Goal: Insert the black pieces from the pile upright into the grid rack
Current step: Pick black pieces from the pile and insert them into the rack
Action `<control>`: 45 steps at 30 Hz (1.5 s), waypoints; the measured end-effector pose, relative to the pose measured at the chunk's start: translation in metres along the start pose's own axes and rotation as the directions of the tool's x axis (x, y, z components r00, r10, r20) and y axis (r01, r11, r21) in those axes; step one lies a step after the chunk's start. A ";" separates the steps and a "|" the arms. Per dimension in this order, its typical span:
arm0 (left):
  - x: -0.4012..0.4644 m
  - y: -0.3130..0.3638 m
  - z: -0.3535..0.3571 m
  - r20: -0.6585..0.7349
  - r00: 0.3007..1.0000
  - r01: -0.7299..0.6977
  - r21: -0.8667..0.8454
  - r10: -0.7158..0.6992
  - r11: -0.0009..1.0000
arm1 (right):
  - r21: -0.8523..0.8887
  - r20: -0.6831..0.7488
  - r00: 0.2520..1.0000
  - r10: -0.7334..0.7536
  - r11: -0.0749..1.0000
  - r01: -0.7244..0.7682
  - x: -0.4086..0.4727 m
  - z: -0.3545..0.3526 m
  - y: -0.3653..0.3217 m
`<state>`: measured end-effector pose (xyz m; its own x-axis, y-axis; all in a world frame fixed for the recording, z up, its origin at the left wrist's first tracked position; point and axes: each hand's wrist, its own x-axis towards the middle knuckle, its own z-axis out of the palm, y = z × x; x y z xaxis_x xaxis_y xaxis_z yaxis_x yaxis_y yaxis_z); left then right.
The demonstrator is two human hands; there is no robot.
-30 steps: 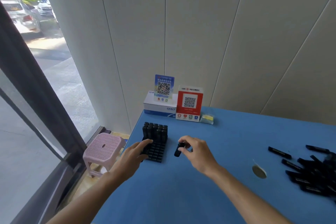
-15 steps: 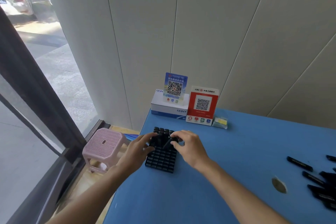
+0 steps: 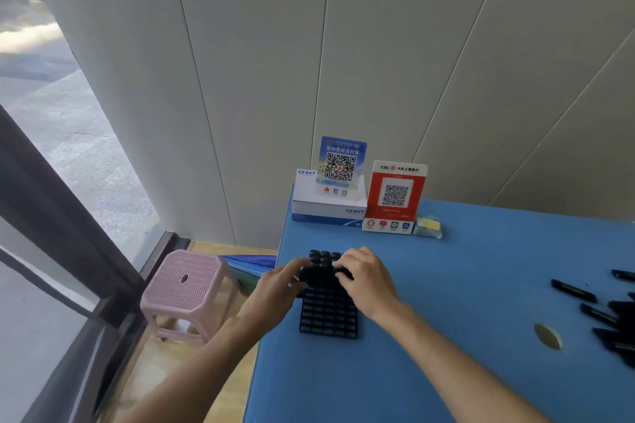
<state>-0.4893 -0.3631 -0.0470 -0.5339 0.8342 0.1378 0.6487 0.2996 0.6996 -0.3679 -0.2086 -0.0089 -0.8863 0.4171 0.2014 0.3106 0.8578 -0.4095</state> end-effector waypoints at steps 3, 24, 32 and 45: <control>0.002 -0.004 -0.001 0.006 1.000 -0.022 -0.004 0.022 1.000 | -0.055 -0.033 0.999 -0.031 0.998 0.029 0.002 0.004 -0.002; 0.006 0.003 0.003 -0.094 0.988 -0.123 -0.018 0.121 0.992 | -0.066 -0.023 0.997 -0.071 0.995 0.070 -0.002 0.000 0.000; 0.005 0.003 0.005 -0.110 0.988 -0.108 0.028 0.110 0.994 | -0.086 -0.004 0.998 -0.061 0.994 0.061 0.003 0.004 0.001; 0.009 0.002 0.018 -0.075 0.993 -0.087 0.066 0.092 0.994 | -0.112 0.004 0.993 -0.121 0.986 0.121 -0.007 -0.005 0.019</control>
<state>-0.4833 -0.3464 -0.0564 -0.5112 0.8210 0.2541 0.7272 0.2556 0.6370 -0.3538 -0.1938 -0.0141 -0.9186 0.3089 0.2465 0.2378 0.9303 -0.2794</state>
